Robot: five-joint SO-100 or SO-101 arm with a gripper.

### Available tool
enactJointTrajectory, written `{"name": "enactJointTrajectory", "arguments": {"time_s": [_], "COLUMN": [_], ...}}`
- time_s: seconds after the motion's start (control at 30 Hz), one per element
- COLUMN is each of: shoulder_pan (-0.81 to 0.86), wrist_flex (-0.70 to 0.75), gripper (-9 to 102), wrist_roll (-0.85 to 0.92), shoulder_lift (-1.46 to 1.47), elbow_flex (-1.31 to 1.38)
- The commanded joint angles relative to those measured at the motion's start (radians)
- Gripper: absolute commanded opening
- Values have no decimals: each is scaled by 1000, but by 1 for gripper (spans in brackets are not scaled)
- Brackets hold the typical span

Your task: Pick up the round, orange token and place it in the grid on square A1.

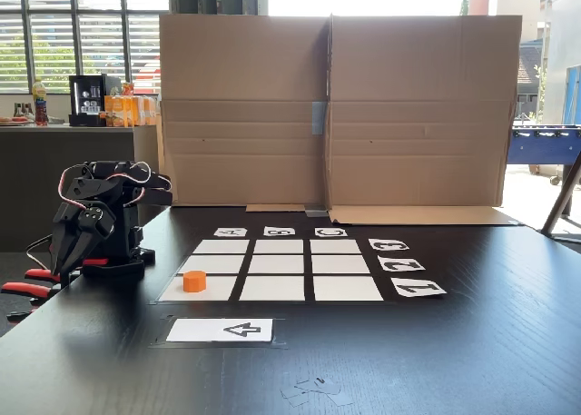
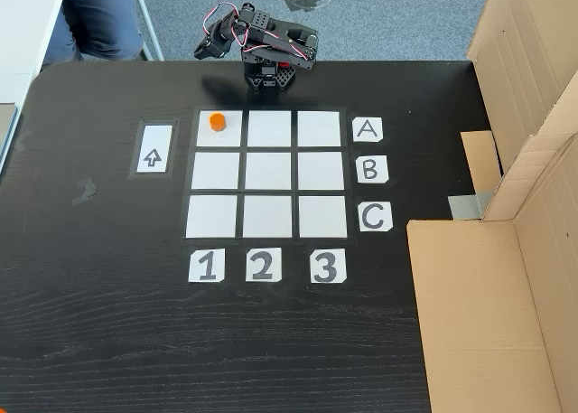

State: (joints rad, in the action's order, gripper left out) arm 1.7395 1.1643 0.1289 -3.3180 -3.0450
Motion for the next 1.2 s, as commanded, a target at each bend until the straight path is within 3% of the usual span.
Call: {"name": "enactJointTrajectory", "arguments": {"time_s": [0.0, 1.17], "shoulder_pan": [26, 41], "wrist_flex": [-12, -25], "gripper": [0, 0], "wrist_roll": [-8, -3], "shoulder_lift": [-3, -3], "elbow_flex": [0, -12]}}
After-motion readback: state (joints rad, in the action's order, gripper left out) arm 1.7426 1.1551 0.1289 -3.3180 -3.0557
